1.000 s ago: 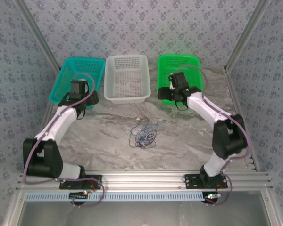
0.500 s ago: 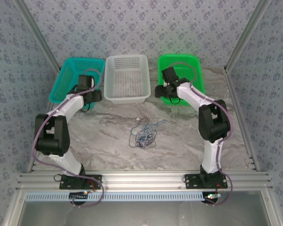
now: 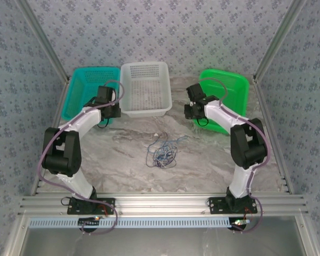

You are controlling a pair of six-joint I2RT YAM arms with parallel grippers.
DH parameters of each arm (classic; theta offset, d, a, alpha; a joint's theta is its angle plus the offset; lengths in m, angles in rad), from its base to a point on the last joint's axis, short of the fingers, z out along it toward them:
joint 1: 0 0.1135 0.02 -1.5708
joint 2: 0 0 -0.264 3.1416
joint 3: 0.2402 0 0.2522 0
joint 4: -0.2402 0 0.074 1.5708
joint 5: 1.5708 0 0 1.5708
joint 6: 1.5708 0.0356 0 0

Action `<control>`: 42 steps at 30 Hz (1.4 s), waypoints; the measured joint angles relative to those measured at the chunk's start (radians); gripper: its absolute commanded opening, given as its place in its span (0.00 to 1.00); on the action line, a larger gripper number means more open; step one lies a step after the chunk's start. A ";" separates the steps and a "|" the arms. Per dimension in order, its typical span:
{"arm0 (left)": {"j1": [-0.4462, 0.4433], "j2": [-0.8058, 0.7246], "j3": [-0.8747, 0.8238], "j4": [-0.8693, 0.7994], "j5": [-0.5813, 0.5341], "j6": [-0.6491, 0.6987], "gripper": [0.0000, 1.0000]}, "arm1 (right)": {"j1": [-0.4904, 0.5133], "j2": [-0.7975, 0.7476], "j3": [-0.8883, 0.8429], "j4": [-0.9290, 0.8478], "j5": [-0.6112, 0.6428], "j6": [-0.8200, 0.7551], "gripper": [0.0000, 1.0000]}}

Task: Untangle the cables

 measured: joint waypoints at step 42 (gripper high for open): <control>-0.366 -0.283 -0.188 -0.072 -0.167 -0.228 0.68 | 0.125 -0.375 -0.263 -0.045 -0.057 -0.157 0.72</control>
